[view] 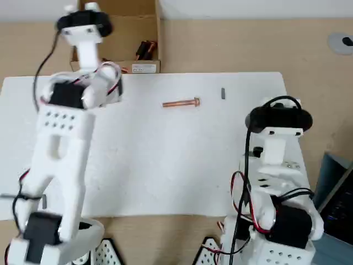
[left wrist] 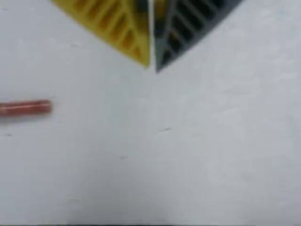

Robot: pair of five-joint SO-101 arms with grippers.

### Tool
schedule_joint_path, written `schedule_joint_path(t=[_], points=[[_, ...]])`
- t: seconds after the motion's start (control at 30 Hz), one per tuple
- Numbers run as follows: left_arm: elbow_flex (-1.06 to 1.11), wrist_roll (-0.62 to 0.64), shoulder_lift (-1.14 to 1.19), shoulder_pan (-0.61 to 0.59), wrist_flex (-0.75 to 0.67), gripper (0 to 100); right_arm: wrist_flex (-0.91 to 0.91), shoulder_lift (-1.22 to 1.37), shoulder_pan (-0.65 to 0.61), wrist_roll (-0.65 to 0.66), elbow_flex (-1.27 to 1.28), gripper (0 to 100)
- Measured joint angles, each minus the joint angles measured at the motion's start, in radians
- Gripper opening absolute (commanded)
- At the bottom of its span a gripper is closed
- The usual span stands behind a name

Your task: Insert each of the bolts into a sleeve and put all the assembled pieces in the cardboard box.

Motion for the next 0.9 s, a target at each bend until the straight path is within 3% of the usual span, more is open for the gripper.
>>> schedule_joint_path(t=[0.23, 0.53, 0.9], points=[[-0.206, -0.124, 0.245, 0.081, 0.006, 0, 0.000, -0.011, 0.000, 0.000, 0.000, 0.9], [-0.502, -0.261, 0.560, 0.126, 0.158, 0, 0.000, -0.011, 0.000, 0.000, 0.011, 0.9], [-0.819, -0.522, 0.836, 0.206, 0.328, 2, 0.000, -0.011, 0.000, 0.000, 0.011, 0.9]])
